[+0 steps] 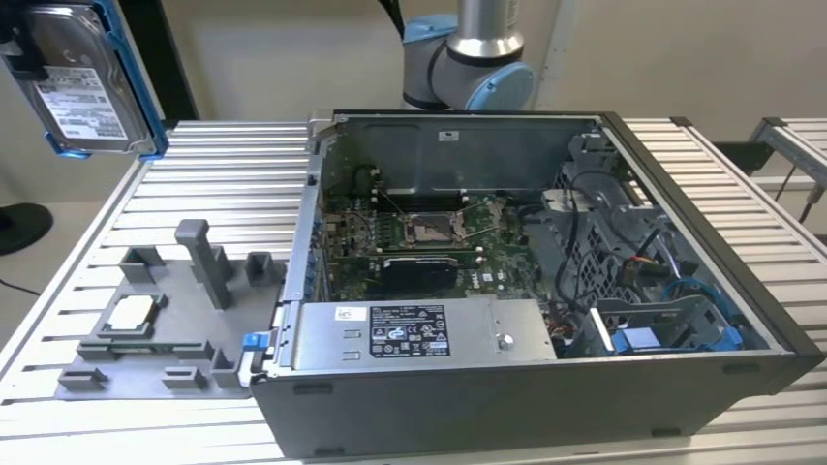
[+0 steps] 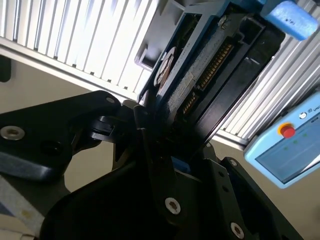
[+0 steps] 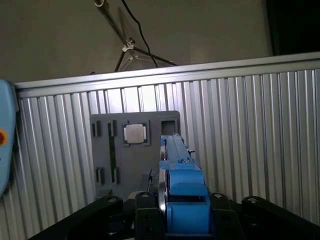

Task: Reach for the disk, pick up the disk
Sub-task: 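Pick up the disk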

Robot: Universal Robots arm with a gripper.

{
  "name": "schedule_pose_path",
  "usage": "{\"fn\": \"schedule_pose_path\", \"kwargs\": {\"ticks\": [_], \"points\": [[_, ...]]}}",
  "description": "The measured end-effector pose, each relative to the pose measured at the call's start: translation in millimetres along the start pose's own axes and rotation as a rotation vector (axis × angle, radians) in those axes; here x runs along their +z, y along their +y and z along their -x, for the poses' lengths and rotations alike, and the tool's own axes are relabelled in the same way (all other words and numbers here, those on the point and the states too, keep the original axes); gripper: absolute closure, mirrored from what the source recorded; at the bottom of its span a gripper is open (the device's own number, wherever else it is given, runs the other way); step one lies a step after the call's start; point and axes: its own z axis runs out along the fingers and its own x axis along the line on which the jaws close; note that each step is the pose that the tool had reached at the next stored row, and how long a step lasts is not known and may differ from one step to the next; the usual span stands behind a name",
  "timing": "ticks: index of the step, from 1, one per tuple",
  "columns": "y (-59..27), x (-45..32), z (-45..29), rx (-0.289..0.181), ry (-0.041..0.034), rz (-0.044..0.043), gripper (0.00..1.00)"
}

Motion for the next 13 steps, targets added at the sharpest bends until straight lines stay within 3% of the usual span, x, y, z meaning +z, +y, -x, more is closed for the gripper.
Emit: {"fn": "schedule_pose_path", "kwargs": {"ticks": [13], "points": [[-0.1,-18.9,0.0,0.000,-0.0001,0.0000,1.00]]}}
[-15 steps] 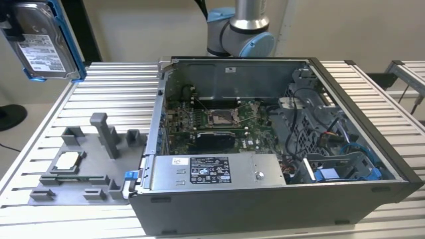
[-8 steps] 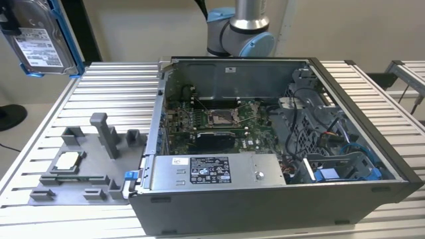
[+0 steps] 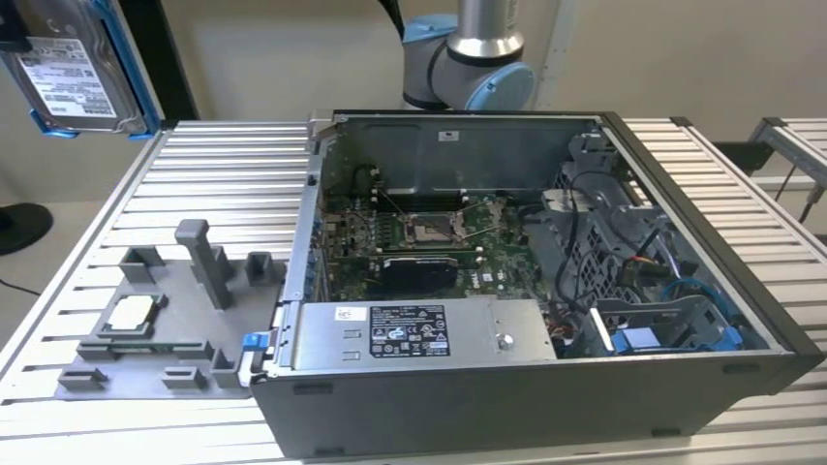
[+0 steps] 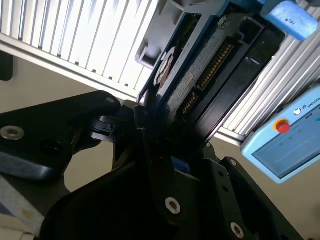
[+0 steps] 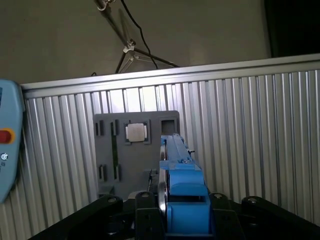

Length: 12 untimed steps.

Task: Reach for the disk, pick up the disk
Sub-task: 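Pick up the disk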

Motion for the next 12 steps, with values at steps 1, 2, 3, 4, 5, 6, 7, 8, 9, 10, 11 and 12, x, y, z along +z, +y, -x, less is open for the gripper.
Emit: {"fn": "schedule_pose_path", "kwargs": {"ticks": [1,2,3,4,5,6,7,8,9,10,11,12], "points": [[0.0,0.0,0.0,0.000,0.0000,0.0000,1.00],[0.0,0.0,0.0,0.000,-0.0001,-0.0001,1.00],[0.0,0.0,0.0,0.000,-0.0001,0.0000,1.00],[0.0,0.0,0.0,0.000,-0.0002,-0.0001,1.00],[-0.1,0.0,-0.1,0.000,-0.0001,0.0000,1.00],[-0.1,0.0,-0.1,0.000,-0.0002,0.0000,1.00],[-0.2,0.0,-0.1,0.000,-0.0002,0.0000,1.00],[-0.5,0.0,0.0,0.000,-0.0003,-0.0001,1.00],[-1.1,0.0,0.1,0.000,-0.0002,0.0000,1.00],[-2.0,0.0,0.2,0.000,-0.0002,0.0001,1.00],[-3.0,0.0,0.3,0.000,-0.0003,0.0000,1.00],[-4.1,0.0,0.4,0.000,-0.0003,-0.0001,1.00]]}}
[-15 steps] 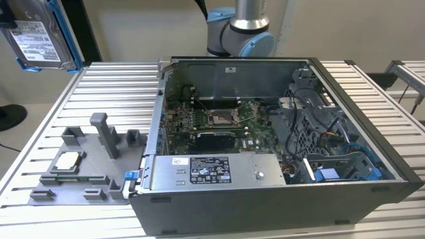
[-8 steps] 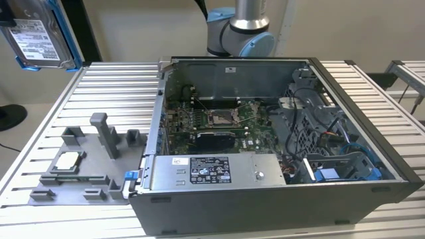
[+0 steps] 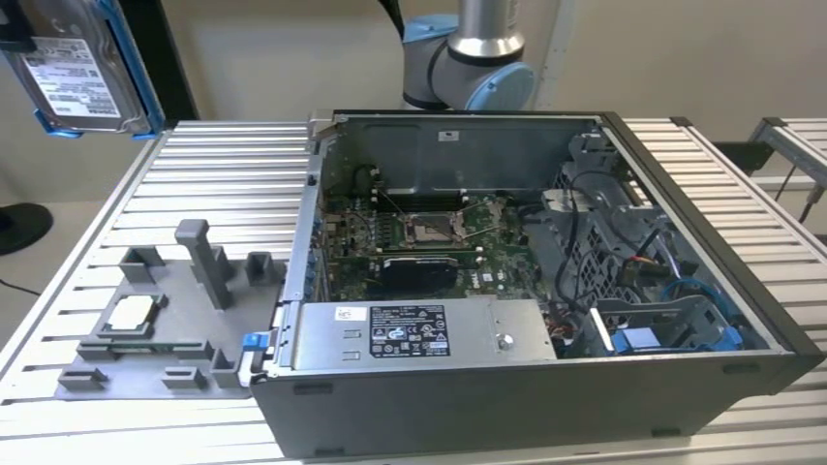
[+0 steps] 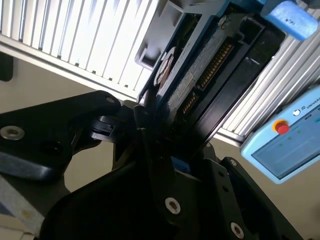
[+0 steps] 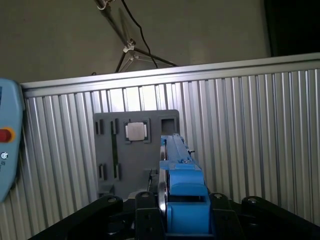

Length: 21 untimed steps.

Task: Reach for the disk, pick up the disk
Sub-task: 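Pick up the disk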

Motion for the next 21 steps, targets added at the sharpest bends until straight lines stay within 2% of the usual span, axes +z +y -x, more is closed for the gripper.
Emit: {"fn": "schedule_pose_path", "kwargs": {"ticks": [8,21], "points": [[-14.4,0.1,1.7,0.000,0.0001,0.0001,1.00],[-45.8,0.3,5.3,0.000,0.0000,0.0001,1.00]]}}
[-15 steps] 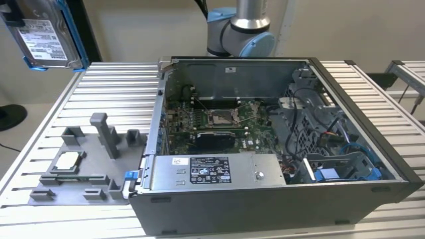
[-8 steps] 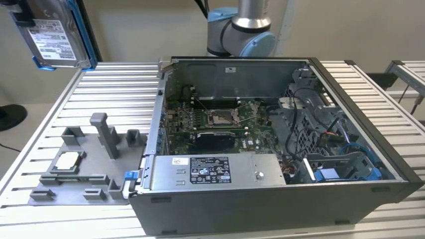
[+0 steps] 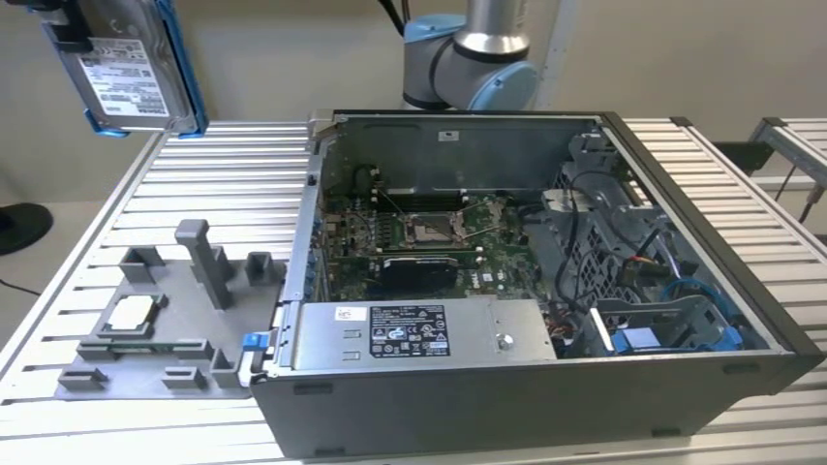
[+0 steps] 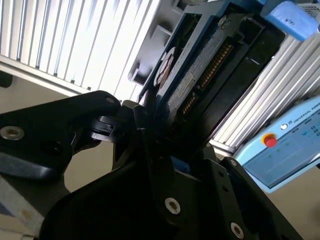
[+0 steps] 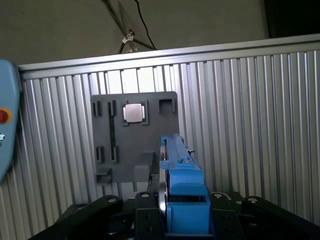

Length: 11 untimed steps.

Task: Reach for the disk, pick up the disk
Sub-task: 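Pick up the disk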

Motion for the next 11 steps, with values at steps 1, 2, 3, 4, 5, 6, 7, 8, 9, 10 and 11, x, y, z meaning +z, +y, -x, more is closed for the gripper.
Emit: {"fn": "schedule_pose_path", "kwargs": {"ticks": [1,2,3,4,5,6,7,8,9,10,11], "points": [[-2.3,0.0,0.3,0.000,0.0000,0.0000,1.00],[-4.8,0.0,0.5,0.000,0.0000,0.0000,1.00],[-7.1,0.0,0.8,0.000,0.0001,0.0000,1.00],[-9.5,0.1,1.1,0.000,0.0001,0.0000,1.00],[-11.8,0.1,1.4,0.000,0.0000,0.0000,1.00],[-14.2,0.1,1.7,0.000,0.0001,0.0000,1.00],[-16.6,0.1,1.9,0.000,0.0000,0.0000,1.00],[-18.9,0.1,2.2,0.000,0.0000,0.0000,1.00],[-21.6,0.2,2.5,0.000,0.0000,0.0000,1.00],[-23.7,0.2,2.8,0.000,0.0000,0.0000,1.00],[-26.1,0.2,3.0,0.000,0.0001,0.0000,1.00]]}}
